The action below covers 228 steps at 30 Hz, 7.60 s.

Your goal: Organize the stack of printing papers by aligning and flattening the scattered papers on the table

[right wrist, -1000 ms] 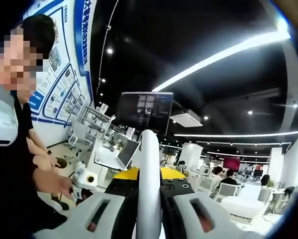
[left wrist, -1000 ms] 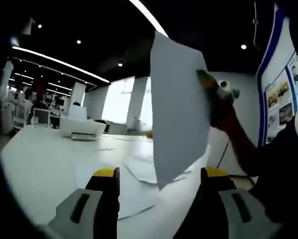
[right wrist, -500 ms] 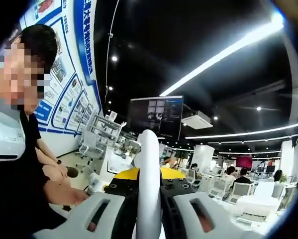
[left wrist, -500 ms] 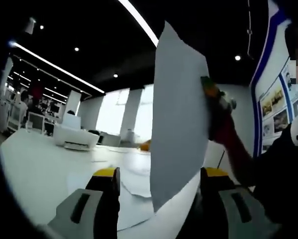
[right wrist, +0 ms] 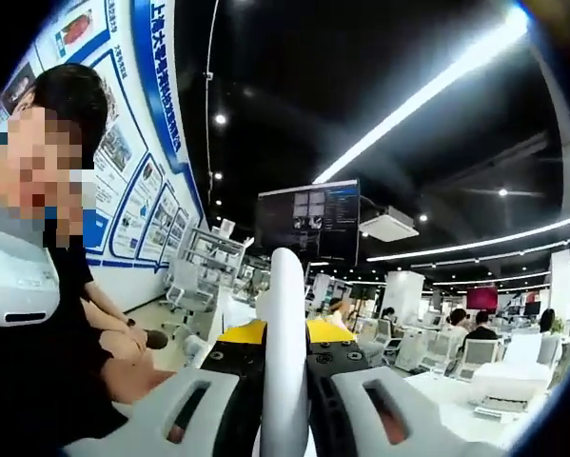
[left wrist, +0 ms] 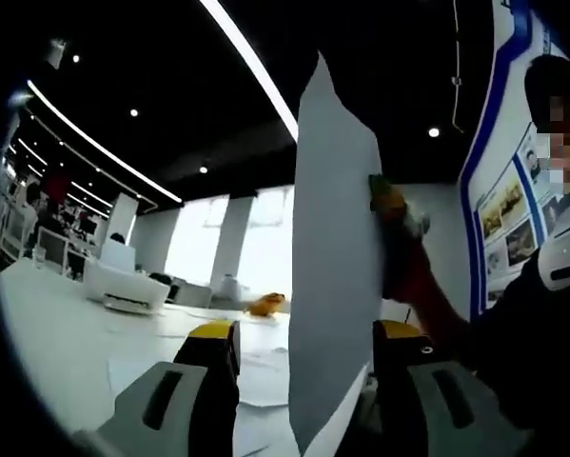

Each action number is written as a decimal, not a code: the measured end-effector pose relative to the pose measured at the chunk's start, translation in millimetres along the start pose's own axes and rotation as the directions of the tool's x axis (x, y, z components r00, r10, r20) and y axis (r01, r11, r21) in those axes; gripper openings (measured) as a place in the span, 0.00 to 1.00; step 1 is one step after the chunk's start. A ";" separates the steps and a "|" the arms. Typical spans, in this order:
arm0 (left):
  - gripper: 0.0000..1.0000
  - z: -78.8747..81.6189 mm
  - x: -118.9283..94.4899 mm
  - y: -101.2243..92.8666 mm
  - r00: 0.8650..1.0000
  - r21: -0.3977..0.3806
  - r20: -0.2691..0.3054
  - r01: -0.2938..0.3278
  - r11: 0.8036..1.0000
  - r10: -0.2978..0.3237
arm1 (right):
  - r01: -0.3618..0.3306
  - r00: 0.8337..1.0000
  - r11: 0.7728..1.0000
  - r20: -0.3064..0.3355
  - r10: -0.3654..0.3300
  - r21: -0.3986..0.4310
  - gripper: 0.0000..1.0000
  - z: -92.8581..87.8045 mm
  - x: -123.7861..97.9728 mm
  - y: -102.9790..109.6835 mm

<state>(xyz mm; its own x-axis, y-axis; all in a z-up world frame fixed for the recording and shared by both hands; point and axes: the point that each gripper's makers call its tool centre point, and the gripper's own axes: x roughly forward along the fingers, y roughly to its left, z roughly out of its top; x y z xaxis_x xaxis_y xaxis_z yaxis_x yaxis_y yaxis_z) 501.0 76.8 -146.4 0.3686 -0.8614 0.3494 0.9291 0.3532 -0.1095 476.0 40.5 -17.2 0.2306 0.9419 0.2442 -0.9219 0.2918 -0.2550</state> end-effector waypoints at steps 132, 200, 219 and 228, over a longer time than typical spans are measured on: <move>0.05 -64.8 -47.7 120.5 0.922 0.199 -0.272 -0.226 0.953 0.276 | 0.326 0.944 0.942 -0.079 -0.320 0.079 0.34 -66.0 -91.3 -62.7; 0.06 -76.3 -76.6 151.4 0.967 0.063 -0.167 -0.182 0.981 0.190 | 0.519 0.772 0.855 -0.424 -0.474 -0.011 0.37 -161.6 -145.4 -92.1; 0.06 -77.6 -77.5 152.4 0.965 0.071 -0.177 -0.185 0.980 0.194 | 0.528 0.711 0.849 -0.535 -0.456 -0.021 0.42 -185.8 -144.7 -114.2; 0.06 -77.9 -77.3 151.2 0.965 0.075 -0.178 -0.184 0.980 0.194 | 0.508 0.706 0.861 -0.562 -0.432 -0.023 0.40 -198.4 -136.6 -122.9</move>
<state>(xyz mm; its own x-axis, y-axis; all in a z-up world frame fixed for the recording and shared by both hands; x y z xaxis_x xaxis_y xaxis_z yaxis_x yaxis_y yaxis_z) 615.3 168.4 -262.4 0.5414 -0.8274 0.1496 0.8408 0.5317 -0.1021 619.6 -91.0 -204.8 0.7356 0.6323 -0.2430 -0.6694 0.7336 -0.1174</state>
